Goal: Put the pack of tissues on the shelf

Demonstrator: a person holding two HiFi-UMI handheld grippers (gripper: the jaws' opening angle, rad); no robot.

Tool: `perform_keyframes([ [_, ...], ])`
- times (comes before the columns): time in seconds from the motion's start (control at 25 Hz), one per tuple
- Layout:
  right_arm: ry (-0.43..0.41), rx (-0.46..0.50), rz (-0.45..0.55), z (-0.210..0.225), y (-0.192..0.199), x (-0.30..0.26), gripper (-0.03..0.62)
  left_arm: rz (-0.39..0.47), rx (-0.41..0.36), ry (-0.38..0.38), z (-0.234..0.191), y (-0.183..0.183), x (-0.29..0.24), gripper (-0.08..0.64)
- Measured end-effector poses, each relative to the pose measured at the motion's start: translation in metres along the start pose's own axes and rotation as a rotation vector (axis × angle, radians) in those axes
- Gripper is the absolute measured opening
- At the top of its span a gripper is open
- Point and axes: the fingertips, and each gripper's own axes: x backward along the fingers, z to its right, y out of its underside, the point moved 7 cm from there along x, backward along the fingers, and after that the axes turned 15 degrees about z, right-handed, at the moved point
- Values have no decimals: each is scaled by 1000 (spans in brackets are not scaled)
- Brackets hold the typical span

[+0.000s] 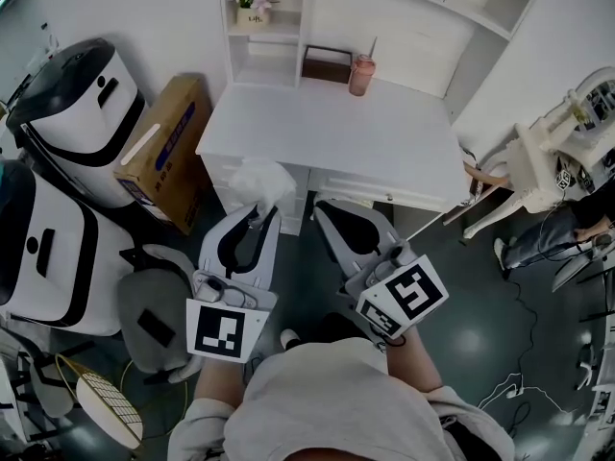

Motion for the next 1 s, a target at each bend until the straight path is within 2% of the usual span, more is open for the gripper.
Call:
perform_keyframes([
  [0.2,7,-16,-3,11,6,-8,2,-7,-11,5,-7,6,-10,49],
  [0.44,-25,-31,1,33,18,-35,2,-19,-27,-14,-25,20,-33,49],
  [1.0,-105,-37,12,119,29,-116,2,-16,-60,-69,-71,54,-123,49],
])
